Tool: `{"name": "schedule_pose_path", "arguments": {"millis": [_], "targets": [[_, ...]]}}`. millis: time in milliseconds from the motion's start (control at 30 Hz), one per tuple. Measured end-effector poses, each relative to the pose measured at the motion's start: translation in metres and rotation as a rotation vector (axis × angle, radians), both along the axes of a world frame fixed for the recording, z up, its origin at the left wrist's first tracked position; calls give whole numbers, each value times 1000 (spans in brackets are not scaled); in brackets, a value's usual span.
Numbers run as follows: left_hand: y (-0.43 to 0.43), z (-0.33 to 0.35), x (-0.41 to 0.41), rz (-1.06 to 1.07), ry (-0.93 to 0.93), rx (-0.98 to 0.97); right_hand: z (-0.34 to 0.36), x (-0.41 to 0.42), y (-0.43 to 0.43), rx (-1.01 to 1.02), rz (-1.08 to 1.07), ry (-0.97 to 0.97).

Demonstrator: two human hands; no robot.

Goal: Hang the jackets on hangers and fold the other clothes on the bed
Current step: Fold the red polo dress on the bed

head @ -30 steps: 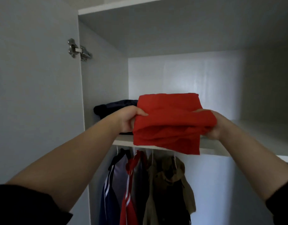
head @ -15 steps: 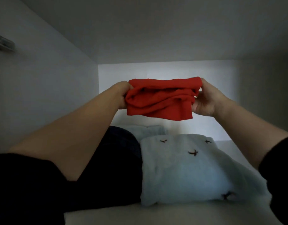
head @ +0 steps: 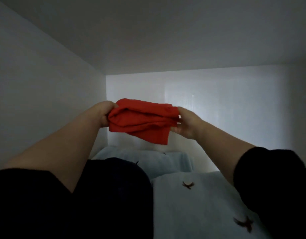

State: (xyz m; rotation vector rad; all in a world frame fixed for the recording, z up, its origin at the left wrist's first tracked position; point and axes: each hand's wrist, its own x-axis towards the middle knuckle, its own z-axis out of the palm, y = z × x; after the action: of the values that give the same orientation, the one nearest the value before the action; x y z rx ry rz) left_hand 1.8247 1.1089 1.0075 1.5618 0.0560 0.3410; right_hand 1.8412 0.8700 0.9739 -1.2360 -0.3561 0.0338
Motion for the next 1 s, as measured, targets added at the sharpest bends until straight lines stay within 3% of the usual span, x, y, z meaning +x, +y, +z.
{"name": "schedule_pose_path", "arguments": {"millis": [100,167,267,333,467,567,733,833,1000], "targets": [[28,-22,16,293,148,474,-25,21,14,-343,-44,108],[39,-36,32,393,176,848,-38,36,18,-644,-138,71],[36,-42,48,225,182,1269,-41,62,25,-1069,-279,-149],[30,-46,62,127,196,1409,-37,76,36,-1272,-309,-365],[28,-91,92,-30,304,1564,-58,98,70,-1490,-213,-589],[44,-126,109,18,388,1628,-97,115,88,-1633,-90,-503],[53,-129,116,4,372,1628,-99,115,89,-1619,-86,-462],[49,-128,112,7,324,1649,-96,108,86,-1655,-137,-490],[38,-110,83,83,85,1616,-76,80,59,-1657,-244,-561]]}}
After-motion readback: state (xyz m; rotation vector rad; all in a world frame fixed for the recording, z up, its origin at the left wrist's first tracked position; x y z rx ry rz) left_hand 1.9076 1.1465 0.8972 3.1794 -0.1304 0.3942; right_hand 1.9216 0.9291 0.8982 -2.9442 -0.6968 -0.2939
